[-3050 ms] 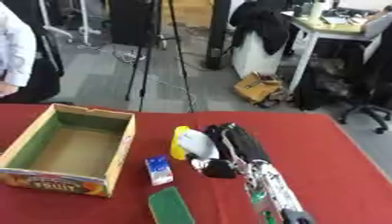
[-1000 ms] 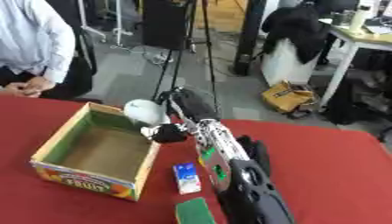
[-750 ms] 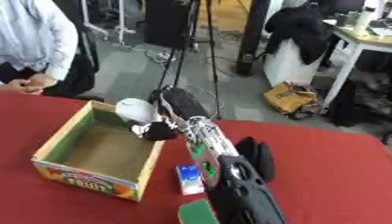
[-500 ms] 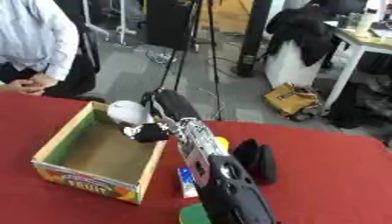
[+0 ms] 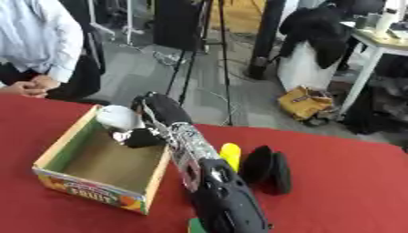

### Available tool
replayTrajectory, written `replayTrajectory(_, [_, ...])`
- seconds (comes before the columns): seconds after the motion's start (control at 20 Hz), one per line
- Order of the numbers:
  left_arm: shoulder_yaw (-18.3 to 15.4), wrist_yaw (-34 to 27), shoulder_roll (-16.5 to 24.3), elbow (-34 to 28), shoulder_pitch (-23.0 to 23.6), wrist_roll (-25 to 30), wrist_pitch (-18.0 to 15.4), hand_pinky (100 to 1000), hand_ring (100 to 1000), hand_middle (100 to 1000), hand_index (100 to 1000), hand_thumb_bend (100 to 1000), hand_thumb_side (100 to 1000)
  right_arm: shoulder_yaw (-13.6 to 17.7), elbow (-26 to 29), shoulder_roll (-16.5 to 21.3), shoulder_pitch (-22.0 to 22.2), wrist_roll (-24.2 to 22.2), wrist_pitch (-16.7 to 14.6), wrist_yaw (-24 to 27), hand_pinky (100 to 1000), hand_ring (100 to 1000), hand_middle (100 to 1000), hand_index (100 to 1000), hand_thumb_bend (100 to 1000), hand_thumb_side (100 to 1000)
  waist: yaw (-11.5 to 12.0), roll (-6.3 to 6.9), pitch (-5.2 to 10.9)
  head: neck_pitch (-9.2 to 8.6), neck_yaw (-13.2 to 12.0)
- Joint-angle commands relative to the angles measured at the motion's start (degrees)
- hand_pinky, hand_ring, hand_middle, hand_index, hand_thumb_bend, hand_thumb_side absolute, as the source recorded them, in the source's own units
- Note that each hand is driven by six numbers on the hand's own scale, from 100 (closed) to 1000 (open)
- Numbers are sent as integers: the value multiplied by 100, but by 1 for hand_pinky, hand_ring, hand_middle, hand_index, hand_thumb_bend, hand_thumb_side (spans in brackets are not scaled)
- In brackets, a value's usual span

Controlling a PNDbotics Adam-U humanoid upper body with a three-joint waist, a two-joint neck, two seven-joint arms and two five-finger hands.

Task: Pick up objects on the table and place them in the box.

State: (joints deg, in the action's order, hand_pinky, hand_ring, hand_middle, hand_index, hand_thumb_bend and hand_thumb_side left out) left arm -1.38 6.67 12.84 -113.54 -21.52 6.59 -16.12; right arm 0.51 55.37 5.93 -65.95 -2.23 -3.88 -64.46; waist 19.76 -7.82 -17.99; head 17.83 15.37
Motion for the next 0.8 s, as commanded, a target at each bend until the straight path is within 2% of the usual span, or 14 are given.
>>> replayTrajectory(0.05, [30, -62, -21, -106, -109, 55, -16, 946, 812, 790, 783, 100, 723, 73, -133, 169, -176, 137, -89, -114, 876, 846, 432, 522, 263, 606, 58, 47, 63, -122, 135])
replayTrajectory(0.25, [72, -114, -75, -106, -180, 109, -34, 947, 812, 790, 783, 100, 722, 153, -404, 207, -195, 362, -242, -203, 878, 847, 431, 521, 266, 608, 194, 52, -13, -199, 263])
replayTrajectory(0.5, [79, -153, -98, -106, -183, 142, -36, 948, 813, 791, 783, 100, 725, 198, -572, 236, -204, 657, -365, -231, 880, 855, 446, 539, 273, 616, 238, 62, -59, -213, 278])
replayTrajectory(0.55, [87, -157, -103, -106, -182, 151, -37, 949, 813, 791, 783, 100, 726, 196, -591, 239, -209, 696, -410, -223, 896, 903, 548, 641, 346, 664, 237, 61, -66, -211, 287])
replayTrajectory(0.6, [93, -161, -109, -106, -182, 161, -38, 949, 813, 791, 783, 100, 726, 194, -613, 247, -212, 729, -484, -213, 896, 905, 557, 644, 348, 667, 233, 61, -73, -208, 292])
replayTrajectory(0.65, [96, -164, -112, -106, -183, 170, -39, 949, 813, 791, 783, 100, 726, 195, -636, 256, -215, 749, -548, -209, 902, 925, 623, 704, 370, 687, 229, 63, -78, -205, 298])
replayTrajectory(0.8, [99, -173, -117, -106, -178, 183, -42, 949, 813, 792, 783, 100, 727, 205, -664, 276, -227, 745, -667, -209, 908, 937, 677, 719, 374, 694, 220, 68, -89, -198, 302])
